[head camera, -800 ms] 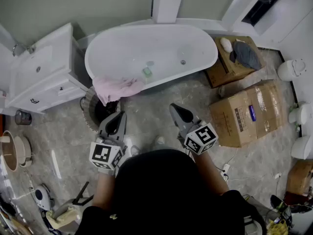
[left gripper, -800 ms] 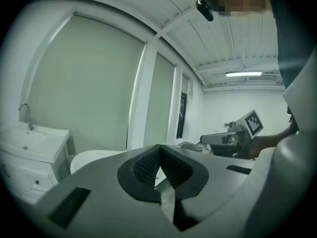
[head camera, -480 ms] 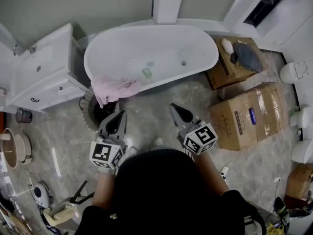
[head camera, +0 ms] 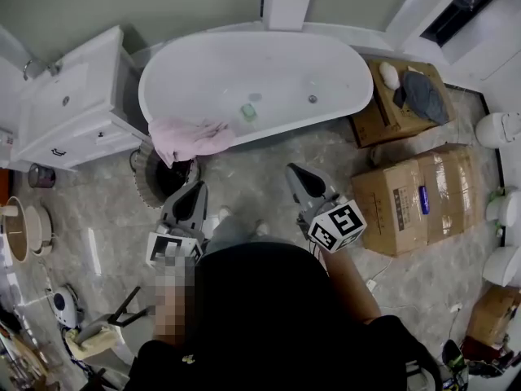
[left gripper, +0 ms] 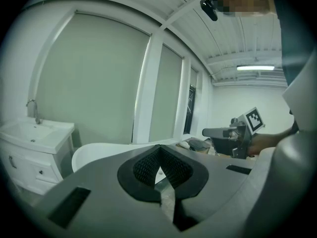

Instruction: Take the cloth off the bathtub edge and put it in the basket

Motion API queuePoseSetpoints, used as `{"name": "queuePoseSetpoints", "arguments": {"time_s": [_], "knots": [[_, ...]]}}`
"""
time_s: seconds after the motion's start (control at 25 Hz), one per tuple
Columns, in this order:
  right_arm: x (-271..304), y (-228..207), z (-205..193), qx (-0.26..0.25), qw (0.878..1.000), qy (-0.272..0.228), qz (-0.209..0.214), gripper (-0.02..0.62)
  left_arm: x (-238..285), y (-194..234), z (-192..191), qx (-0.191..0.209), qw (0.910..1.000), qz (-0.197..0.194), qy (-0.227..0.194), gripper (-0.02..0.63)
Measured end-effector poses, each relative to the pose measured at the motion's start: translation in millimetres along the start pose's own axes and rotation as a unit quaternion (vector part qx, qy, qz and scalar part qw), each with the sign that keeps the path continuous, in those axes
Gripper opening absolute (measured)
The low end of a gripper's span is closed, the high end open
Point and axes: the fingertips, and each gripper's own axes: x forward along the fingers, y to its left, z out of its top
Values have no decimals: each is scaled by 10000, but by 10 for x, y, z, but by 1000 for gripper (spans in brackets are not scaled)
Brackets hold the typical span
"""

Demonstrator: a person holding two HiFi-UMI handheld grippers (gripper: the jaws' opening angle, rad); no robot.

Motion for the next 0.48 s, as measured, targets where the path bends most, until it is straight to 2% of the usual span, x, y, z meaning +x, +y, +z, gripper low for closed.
{"name": "queuePoseSetpoints", "arguments": {"time_s": [0.24,0.48], "knots": [[390,-250,-66,107,9998,181,74,-4,296,343,-93,-269,9995,132,122,11],[1131,-420,3,26,9986,444,289,-5,688,938,-17,-404,9987,245,191,11]]}}
